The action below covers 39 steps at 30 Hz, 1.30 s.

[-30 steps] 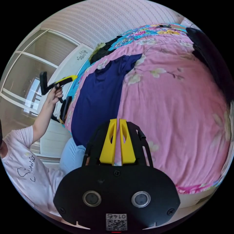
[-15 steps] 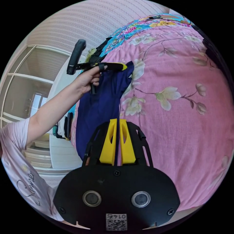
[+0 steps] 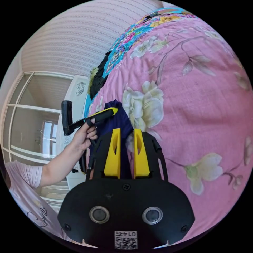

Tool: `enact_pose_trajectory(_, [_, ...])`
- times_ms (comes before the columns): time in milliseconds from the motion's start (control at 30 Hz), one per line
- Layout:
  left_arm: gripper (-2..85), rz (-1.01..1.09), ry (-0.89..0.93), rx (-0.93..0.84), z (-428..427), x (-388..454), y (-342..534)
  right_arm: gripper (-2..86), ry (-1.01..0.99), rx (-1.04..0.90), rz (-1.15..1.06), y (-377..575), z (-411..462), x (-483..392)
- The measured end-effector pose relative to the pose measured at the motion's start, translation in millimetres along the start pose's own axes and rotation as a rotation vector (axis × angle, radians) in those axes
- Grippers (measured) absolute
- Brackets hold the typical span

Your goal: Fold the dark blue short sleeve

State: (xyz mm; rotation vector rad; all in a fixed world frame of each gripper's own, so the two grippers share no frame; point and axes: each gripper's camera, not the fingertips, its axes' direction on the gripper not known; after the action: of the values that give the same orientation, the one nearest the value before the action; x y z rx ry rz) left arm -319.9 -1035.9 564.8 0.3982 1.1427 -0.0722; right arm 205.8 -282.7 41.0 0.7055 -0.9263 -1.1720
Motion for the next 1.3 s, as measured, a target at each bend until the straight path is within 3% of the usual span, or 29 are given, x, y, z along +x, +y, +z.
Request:
enact_pose_trajectory(100, [-1.0,0.038,0.019,0.034,-12,0,-5,1.1,0.022,0.023,0.052,-10,5,9])
enact_pose_trajectory(300, [-0.9,0.207,0.213,0.123,-30,43,-45,0.1,0.138,0.299,0.032,21,-57,7])
enact_pose_trajectory(533, [0.6,0.366,0.152,-0.087,35,91,-58,0.0,0.260,0.303,0.173,33,-32,45])
enact_pose_trajectory(667, [6.2,0.329,0.195,-0.021,-10,66,-54,0.0,0.240,0.298,0.187,37,-17,55])
enact_pose_trajectory(833, [6.8,0.250,0.186,0.137,-102,4,-7,-0.2,0.260,0.273,0.206,50,-3,64])
enact_pose_trajectory(1033, [5.3,-0.139,-0.001,0.220,-188,-110,134,-0.3,0.308,0.145,-0.027,56,31,28])
enact_pose_trajectory(1200, [0.1,-0.630,-0.259,0.314,-254,-207,280,-0.2,0.197,-0.209,-0.434,37,158,-63])
enact_pose_trajectory(1300, [0.8,-0.730,-0.278,0.372,-276,-245,322,0.0,0.104,-0.322,-0.625,36,243,-122])
